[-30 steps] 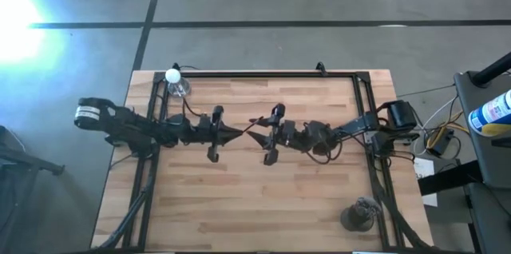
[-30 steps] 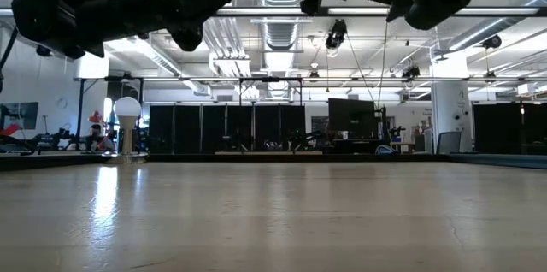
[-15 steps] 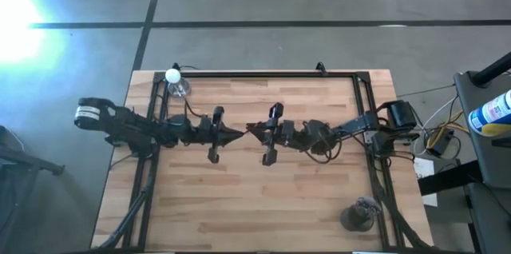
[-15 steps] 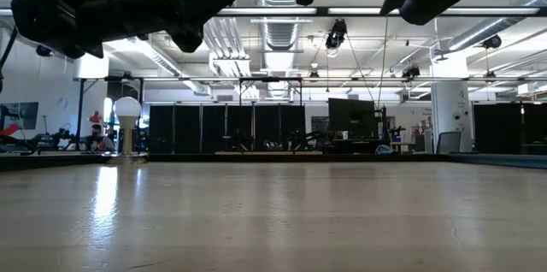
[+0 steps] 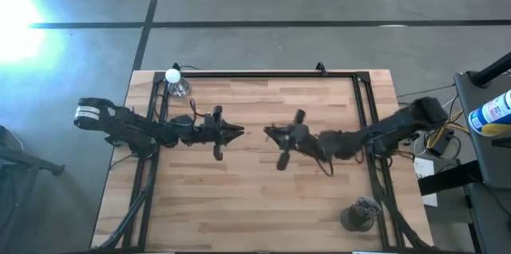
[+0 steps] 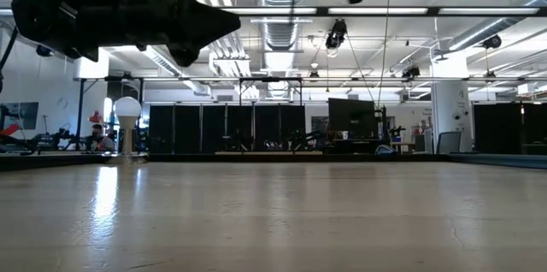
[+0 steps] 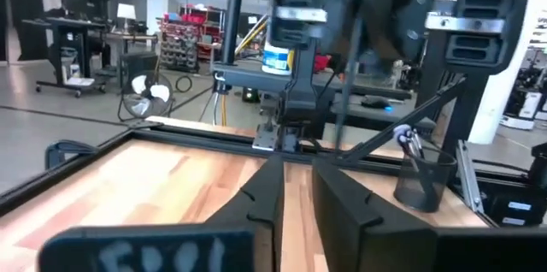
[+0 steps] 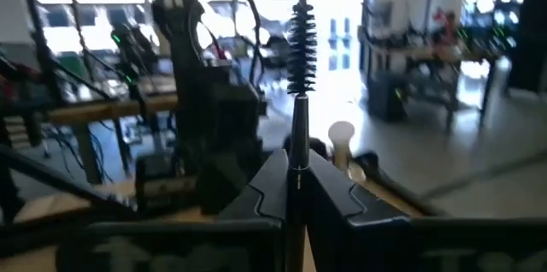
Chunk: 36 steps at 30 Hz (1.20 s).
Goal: Pick & Place Makeup Brushes
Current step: Put the black lash brush into the makeup holder
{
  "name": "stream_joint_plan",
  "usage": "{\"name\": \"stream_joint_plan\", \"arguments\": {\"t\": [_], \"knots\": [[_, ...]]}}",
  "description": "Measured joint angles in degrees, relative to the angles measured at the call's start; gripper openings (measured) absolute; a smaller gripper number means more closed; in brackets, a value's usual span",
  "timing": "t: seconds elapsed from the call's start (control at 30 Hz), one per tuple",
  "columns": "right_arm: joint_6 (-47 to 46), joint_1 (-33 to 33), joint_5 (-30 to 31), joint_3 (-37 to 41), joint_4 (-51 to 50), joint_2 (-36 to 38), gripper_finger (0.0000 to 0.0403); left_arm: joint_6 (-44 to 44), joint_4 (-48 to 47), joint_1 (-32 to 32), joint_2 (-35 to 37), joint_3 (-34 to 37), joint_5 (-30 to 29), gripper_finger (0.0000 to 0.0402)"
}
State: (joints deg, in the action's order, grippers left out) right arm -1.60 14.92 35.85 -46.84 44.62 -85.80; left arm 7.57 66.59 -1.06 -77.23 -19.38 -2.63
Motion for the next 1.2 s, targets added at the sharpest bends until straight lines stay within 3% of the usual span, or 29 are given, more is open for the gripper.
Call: {"name": "stream_joint_plan", "arguments": {"t": [0.3, 0.53, 0.7, 1.0, 1.2], "knots": [[-24.2, 19.7, 27.4, -3.8, -37.1, 8.3, 0.0014, -2.0, -0.9, -0.1, 0.2, 0.0, -0.3, 0.0064], [-56.5, 32.3, 34.9, -13.8, -70.5, 6.3, 0.0013, -2.0, -2.9, -0.2, 0.2, 0.0, -0.3, 0.0064], [-77.4, 36.7, 34.6, -24.1, -94.9, 0.4, 0.0013, -2.0, -4.3, -0.3, 0.2, 0.0, -0.3, 0.0064], [-108.2, 40.4, 16.9, -42.9, -133.3, -14.0, 0.0013, -1.9, -5.2, -0.3, 0.2, 0.0, -0.5, 0.0064], [-114.2, 44.4, 11.8, -45.7, -134.7, -17.4, 0.0013, -1.7, -5.7, -0.3, 0.2, 0.0, -0.5, 0.0064]]}}
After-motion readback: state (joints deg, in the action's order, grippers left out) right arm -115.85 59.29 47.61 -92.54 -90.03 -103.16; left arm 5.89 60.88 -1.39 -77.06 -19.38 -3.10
